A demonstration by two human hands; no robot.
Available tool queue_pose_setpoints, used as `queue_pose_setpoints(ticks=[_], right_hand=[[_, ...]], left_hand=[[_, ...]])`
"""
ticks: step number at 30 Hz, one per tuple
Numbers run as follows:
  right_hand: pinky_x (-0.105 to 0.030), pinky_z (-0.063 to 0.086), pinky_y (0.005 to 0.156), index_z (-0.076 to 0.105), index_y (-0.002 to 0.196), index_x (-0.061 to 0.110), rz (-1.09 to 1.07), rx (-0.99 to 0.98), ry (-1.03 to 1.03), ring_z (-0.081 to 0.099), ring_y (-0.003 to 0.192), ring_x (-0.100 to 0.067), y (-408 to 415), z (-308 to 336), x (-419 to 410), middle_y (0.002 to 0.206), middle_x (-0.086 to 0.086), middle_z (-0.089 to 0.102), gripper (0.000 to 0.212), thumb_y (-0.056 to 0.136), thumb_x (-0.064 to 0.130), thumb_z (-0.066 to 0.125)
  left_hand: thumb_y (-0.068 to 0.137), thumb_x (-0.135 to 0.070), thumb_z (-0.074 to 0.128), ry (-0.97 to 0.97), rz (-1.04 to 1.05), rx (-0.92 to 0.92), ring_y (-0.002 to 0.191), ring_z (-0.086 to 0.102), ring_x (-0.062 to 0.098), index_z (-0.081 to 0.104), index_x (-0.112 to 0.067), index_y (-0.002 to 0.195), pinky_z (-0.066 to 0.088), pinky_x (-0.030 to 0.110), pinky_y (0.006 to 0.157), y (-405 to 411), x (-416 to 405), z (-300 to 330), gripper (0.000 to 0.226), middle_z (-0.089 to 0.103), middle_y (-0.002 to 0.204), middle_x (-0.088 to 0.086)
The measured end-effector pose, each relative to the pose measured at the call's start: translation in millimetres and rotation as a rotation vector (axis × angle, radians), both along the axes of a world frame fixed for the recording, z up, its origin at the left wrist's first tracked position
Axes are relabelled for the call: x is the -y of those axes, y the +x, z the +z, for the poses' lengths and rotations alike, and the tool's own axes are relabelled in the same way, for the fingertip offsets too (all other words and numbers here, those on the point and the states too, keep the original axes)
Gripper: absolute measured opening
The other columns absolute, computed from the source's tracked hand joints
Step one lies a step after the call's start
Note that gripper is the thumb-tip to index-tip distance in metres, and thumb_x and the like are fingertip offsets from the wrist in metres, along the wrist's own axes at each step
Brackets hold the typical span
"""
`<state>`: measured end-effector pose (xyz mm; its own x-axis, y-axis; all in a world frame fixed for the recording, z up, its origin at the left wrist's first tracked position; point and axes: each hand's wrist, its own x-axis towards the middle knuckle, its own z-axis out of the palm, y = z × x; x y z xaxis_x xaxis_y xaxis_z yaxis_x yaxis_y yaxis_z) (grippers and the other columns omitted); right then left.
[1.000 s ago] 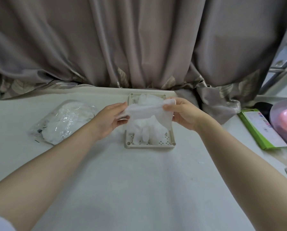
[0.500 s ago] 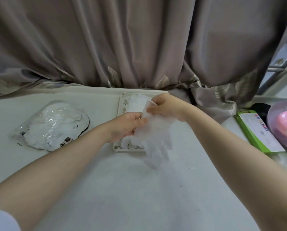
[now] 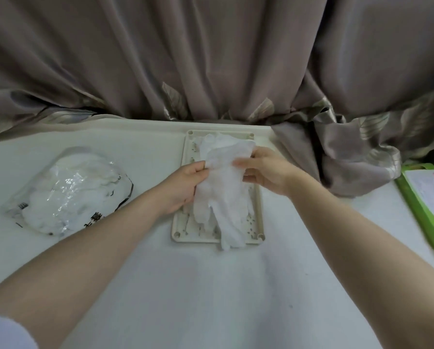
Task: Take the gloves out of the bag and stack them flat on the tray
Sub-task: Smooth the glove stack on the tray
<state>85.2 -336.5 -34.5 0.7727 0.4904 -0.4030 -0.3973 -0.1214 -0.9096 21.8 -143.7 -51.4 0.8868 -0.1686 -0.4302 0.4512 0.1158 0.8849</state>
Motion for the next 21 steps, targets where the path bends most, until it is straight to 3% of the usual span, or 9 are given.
queue_pose_setpoints(ticks=[2, 6, 11, 13, 16, 18, 21], right_hand=[[-0.032, 0.056, 0.073, 0.062, 0.105, 0.008, -0.135, 0.046, 0.037, 0.067, 0.082, -0.020, 7, -15, -10, 0.093, -0.008, 0.068, 0.017, 0.090, 0.001, 0.057], [-0.024, 0.043, 0.052, 0.057, 0.098, 0.012, -0.332, 0.203, -0.090, 0.055, 0.064, -0.015, 24, -29, -23, 0.076, -0.005, 0.057, 0.012, 0.092, 0.002, 0.054], [-0.026, 0.036, 0.046, 0.045, 0.087, 0.021, -0.410, 0.288, -0.263, 0.045, 0.059, -0.017, 49, -37, -32, 0.073, -0.004, 0.050, 0.012, 0.094, 0.010, 0.047], [-0.024, 0.038, 0.045, 0.046, 0.099, 0.019, -0.419, 0.266, -0.318, 0.047, 0.058, -0.019, 54, -39, -34, 0.076, -0.006, 0.054, 0.012, 0.093, 0.008, 0.046], [-0.026, 0.049, 0.059, 0.034, 0.133, 0.016, -0.425, 0.150, -0.327, 0.060, 0.075, -0.023, 53, -46, -35, 0.096, -0.009, 0.060, 0.043, 0.095, 0.020, 0.053], [-0.030, 0.049, 0.077, 0.022, 0.144, 0.014, -0.379, 0.160, -0.425, 0.059, 0.089, -0.023, 45, -51, -33, 0.101, -0.007, 0.060, 0.061, 0.094, 0.028, 0.055], [-0.033, 0.037, 0.101, 0.028, 0.144, 0.011, -0.336, 0.395, -0.601, 0.046, 0.121, -0.027, 27, -57, -29, 0.136, -0.011, 0.043, 0.062, 0.091, 0.026, 0.059]], left_hand=[[0.100, -0.007, 0.039, 0.065, 0.023, 0.017, 0.095, 0.065, 0.013, 0.057, -0.011, 0.123, 0.053, 0.026, 0.085, 16, -1, -7, 0.030, 0.068, 0.106, 0.000], [0.100, -0.007, 0.038, 0.274, 0.041, 0.178, 0.087, 0.064, 0.006, 0.058, -0.014, 0.124, 0.050, 0.020, 0.081, 42, 0, -12, 0.032, 0.067, 0.104, -0.002], [0.099, -0.011, 0.042, 0.349, 0.151, 0.207, 0.085, 0.064, 0.013, 0.052, -0.018, 0.128, 0.051, 0.022, 0.077, 71, -1, -16, 0.032, 0.066, 0.110, 0.007], [0.097, -0.017, 0.049, 0.444, 0.132, 0.169, 0.089, 0.065, 0.018, 0.040, -0.020, 0.138, 0.052, 0.030, 0.083, 75, -5, -23, 0.042, 0.066, 0.108, 0.005], [0.094, -0.023, 0.055, 0.541, 0.085, 0.137, 0.100, 0.061, 0.018, 0.025, -0.024, 0.145, 0.047, 0.031, 0.091, 76, -14, -31, 0.059, 0.062, 0.103, -0.004], [0.093, -0.022, 0.057, 0.580, 0.060, 0.167, 0.105, 0.057, 0.018, 0.032, -0.027, 0.142, 0.044, 0.027, 0.089, 72, -18, -35, 0.055, 0.056, 0.113, -0.002], [0.092, -0.022, 0.056, 0.988, -0.066, 0.374, 0.125, 0.039, 0.023, 0.043, -0.020, 0.138, 0.030, 0.029, 0.101, 64, -19, -39, 0.047, 0.038, 0.142, 0.004]])
